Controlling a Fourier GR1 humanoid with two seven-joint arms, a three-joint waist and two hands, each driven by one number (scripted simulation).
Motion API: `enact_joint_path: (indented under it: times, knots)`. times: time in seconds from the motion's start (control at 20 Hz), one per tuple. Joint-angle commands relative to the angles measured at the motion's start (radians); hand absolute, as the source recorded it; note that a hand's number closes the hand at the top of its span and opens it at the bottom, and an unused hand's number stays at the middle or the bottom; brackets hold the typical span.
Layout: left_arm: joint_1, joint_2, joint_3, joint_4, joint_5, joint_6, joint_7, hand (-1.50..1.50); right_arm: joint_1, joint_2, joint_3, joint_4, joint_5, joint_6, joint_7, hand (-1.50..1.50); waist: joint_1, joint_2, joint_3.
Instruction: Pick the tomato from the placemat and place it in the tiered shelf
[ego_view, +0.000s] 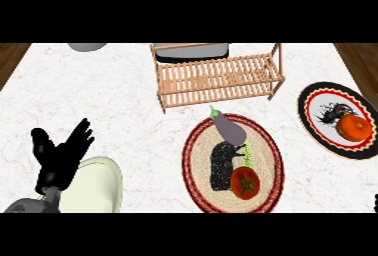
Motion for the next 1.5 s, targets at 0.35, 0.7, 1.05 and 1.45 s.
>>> enact_joint_path:
  times: [0.35, 0.7, 1.05, 1.45]
  knots:
    - [-0.019, -0.039, -0.026, 0.037, -0.034, -0.013, 0.01, 0.0, -0.103, 0.089, 0.271, -0.17, 0.462, -0.143, 0.565, -1.5, 0.034, 0.011, -0.007]
    - [-0.002, -0.036, -0.015, 0.007, -0.035, -0.017, 0.017, 0.0, -0.268, 0.092, 0.409, -0.071, 0.621, -0.112, 0.853, -1.5, 0.039, 0.005, -0.005]
    - [-0.038, -0.025, 0.035, 0.048, -0.025, -0.054, 0.035, 0.0, -0.528, 0.231, 0.561, 0.111, 0.847, 0.014, 1.102, -1.5, 0.022, 0.004, -0.003]
    - [0.023, -0.053, 0.066, -0.013, -0.08, -0.053, 0.043, 0.0, -0.561, 0.289, 0.557, 0.203, 0.951, -0.026, 1.148, -1.5, 0.013, 0.0, -0.001]
